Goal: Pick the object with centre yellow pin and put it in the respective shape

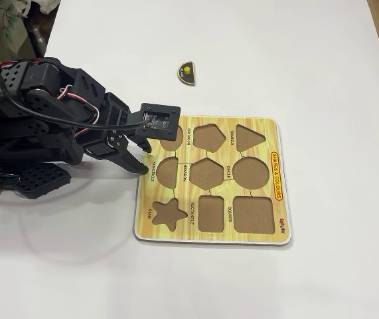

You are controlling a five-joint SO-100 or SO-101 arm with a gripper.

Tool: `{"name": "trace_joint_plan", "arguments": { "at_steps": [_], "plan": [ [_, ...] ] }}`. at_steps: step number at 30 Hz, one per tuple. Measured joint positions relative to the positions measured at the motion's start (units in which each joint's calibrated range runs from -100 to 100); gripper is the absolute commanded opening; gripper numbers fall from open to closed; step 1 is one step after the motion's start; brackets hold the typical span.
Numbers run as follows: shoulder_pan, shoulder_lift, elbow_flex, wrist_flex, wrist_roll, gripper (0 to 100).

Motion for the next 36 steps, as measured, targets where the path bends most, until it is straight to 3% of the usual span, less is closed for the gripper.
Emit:
{"name": "trace_joint_plan", "arguments": {
  "at_steps": [10,23,32,36],
  "plan": [
    [0.0,1.03,-3.51,0.0,0.0,15],
    [-0.47,27.06,-29.41,0.0,0.26,14],
    [-11.04,43.13,-46.49,0.0,0.31,14],
    [-14.22,48.11,-56.21,7.46,0.31,14]
  ]
}}
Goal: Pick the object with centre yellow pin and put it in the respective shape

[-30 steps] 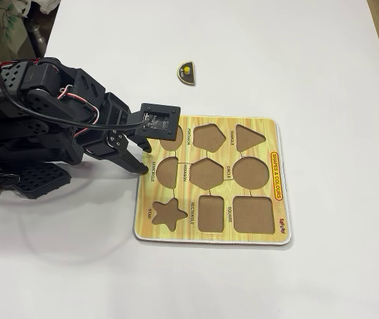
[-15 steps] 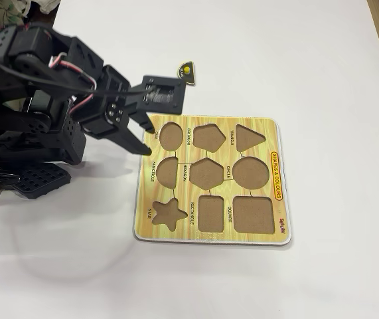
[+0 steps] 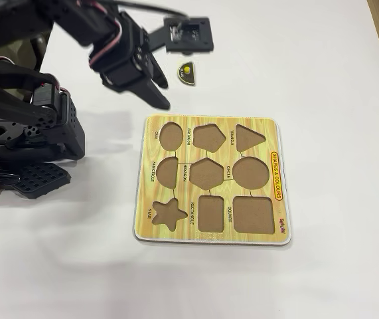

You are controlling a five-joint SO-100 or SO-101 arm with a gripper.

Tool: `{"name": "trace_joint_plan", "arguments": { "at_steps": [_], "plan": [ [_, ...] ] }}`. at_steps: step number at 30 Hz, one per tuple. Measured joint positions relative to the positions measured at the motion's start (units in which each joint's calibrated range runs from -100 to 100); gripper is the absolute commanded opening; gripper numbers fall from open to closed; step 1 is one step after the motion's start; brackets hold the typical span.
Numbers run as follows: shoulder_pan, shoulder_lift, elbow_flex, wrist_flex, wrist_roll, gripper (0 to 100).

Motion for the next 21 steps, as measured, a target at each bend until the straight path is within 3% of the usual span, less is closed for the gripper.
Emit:
{"name": "trace_joint_plan", "arguments": {
  "at_steps": [7,21],
  "plan": [
    [-1.87,9.36,-18.08,17.91,-0.05,14],
    [-18.71,29.21,-36.33,18.94,-0.31,15]
  ]
}}
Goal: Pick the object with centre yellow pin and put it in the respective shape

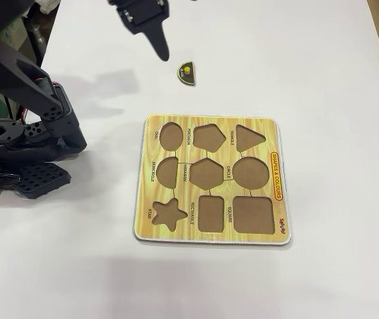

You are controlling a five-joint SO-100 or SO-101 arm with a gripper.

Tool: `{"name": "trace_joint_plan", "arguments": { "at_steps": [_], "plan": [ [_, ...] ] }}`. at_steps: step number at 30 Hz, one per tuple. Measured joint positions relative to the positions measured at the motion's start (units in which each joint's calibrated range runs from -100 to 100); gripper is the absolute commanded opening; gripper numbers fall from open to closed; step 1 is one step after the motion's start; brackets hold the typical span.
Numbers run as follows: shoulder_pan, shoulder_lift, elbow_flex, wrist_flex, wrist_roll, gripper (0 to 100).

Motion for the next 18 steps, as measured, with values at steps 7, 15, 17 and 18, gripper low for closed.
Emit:
{"name": "trace_joint_plan", "arguments": {
  "at_steps": [7,15,17,18],
  "plan": [
    [-6.83,10.65,-8.45,0.0,0.0,15],
    [-9.92,20.96,-16.46,0.0,0.0,14],
    [-10.29,23.37,-18.08,0.0,0.0,14],
    [-10.76,24.91,-18.97,0.0,0.0,14]
  ]
}}
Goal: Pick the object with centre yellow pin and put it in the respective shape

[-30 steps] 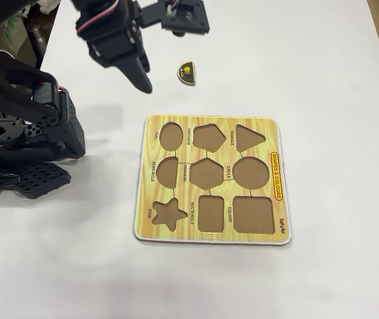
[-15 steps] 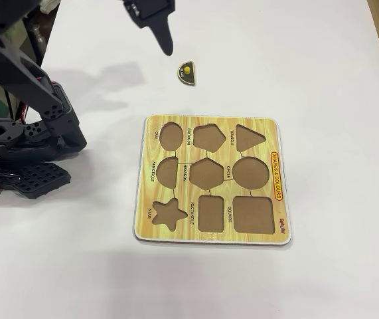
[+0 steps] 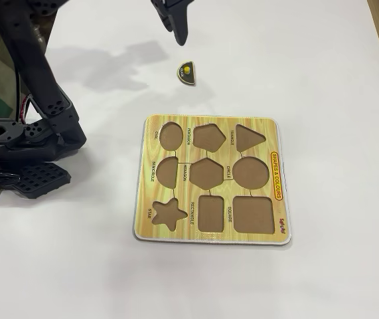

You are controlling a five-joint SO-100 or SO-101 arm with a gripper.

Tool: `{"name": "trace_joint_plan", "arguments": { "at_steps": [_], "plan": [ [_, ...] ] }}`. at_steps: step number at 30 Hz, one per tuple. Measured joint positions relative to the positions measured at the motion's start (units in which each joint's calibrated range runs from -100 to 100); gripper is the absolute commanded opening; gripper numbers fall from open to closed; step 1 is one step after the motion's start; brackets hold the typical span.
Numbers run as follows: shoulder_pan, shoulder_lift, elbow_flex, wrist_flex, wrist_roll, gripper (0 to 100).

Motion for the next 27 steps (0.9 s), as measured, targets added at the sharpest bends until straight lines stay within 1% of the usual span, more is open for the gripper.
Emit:
{"name": "trace_joint_plan", "arguments": {
  "at_steps": [7,13,16,27],
  "plan": [
    [-3.18,10.91,-6.29,-0.69,0.0,14],
    [-5.99,17.96,-7.55,-10.54,0.0,14],
    [-6.92,20.1,-7.55,-13.8,0.0,14],
    [-7.2,27.23,-7.55,-14.65,0.1,14]
  ]
}}
